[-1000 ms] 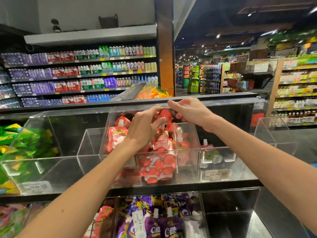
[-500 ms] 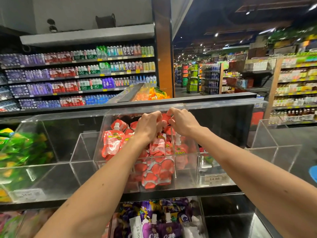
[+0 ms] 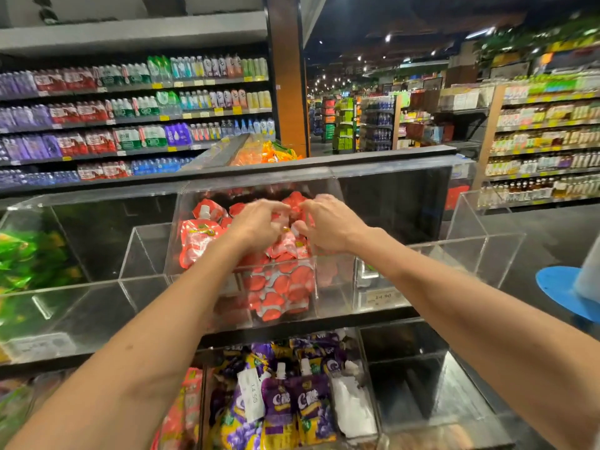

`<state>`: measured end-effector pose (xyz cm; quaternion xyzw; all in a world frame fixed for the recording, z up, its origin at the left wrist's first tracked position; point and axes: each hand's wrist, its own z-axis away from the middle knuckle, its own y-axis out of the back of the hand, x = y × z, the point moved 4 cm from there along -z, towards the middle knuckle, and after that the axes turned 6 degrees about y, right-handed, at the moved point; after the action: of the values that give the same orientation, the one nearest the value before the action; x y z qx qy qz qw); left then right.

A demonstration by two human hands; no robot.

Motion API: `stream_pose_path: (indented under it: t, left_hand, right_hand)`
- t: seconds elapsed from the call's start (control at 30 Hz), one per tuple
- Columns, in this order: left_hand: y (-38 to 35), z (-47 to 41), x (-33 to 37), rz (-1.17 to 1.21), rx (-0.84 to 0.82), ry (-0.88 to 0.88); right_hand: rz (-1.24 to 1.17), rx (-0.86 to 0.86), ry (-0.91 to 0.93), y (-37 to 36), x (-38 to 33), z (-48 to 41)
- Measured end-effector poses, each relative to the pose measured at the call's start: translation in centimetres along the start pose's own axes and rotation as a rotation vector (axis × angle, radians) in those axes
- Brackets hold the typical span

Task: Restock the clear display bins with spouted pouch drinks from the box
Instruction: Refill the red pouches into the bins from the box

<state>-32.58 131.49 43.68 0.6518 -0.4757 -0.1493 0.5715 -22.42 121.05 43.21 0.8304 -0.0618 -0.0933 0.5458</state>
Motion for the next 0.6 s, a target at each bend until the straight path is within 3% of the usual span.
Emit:
stream_pose_path:
  t: [0.13,0.23,0.3,0.43,0.6]
  left_hand:
    - [0.6,5.6,1.7,0.221,0.281,-0.107]
    - [-2.0,12.1,3.6,0.442,0.430,-0.108]
    - [-5.7,16.5,6.2,0.563,0.358,-0.073]
    - [-16.6,23.5,14.7,0.733,0.116,-0.022]
    - [-31.0,29.9,31.1,0.747,-0.327,-0.115]
  right_hand:
    - [-0.182,0.321,0.081,0.6,-1.6,6.7]
    - [-0.407,0.407,0.058,-0.7,-1.6,15.9]
    - [-0.555,0.443,-0.043,-2.7,-0.5,23.2]
    - [-0.783,0.422,-0.489,-7.2,4.1,38.8]
    - [-0.739,0.401,-0.949,-7.4,13.2,58.3]
